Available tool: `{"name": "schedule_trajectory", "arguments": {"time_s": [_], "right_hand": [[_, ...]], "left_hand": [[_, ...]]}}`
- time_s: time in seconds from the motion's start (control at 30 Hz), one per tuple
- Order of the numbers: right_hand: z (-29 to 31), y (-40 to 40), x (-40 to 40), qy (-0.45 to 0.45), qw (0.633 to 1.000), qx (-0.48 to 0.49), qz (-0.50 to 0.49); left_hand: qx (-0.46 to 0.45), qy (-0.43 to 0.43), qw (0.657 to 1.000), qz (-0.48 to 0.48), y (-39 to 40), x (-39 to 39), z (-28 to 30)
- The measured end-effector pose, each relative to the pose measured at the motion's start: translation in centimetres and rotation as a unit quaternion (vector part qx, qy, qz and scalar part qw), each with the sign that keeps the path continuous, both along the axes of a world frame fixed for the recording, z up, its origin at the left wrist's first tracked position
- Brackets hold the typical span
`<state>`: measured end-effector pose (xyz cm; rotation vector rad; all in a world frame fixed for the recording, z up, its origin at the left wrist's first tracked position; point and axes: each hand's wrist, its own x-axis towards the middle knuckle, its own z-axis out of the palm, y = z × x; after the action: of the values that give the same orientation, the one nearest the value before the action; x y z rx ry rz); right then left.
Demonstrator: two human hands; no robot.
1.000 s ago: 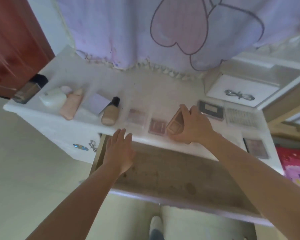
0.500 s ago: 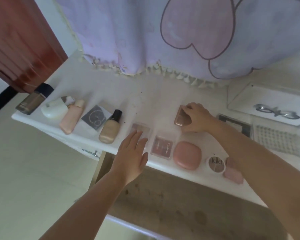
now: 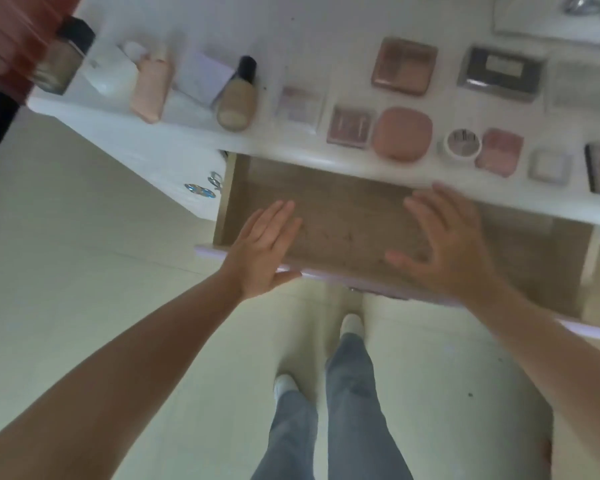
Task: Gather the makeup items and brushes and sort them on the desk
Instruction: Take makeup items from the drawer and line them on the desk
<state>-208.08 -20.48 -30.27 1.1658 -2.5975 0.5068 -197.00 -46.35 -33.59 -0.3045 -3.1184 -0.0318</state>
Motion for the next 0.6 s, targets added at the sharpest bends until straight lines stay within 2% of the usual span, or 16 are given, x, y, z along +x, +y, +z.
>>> {"name": "schedule_trajectory", "arguments": {"time_s": [0.1,0.23,0.47,0.6], "right_hand": [[-3.9,4.0,3.5,0.038,0.988,0.144,-0.041],[-5.5,6.8,4.2,0.059,0.966,0.238,-0.081],[-4.8,7.4,4.0,0.161,0.961,0.196,-0.111],[-3.4,7.6,2.2,0.149,0.968,0.158,-0.127]], "left_hand": [[-0.039,0.029,0.999,0.002,-0.2,1.2,-0.6],[-0.136,0.010,0.988,-0.074,0.9,0.8,-0.5],[-0.155,0.118,0.977,-0.084,0.1,-0.4,0.5],[-0.125,0.112,0.984,-0.055,-0.5,-1.9,2.4]]}}
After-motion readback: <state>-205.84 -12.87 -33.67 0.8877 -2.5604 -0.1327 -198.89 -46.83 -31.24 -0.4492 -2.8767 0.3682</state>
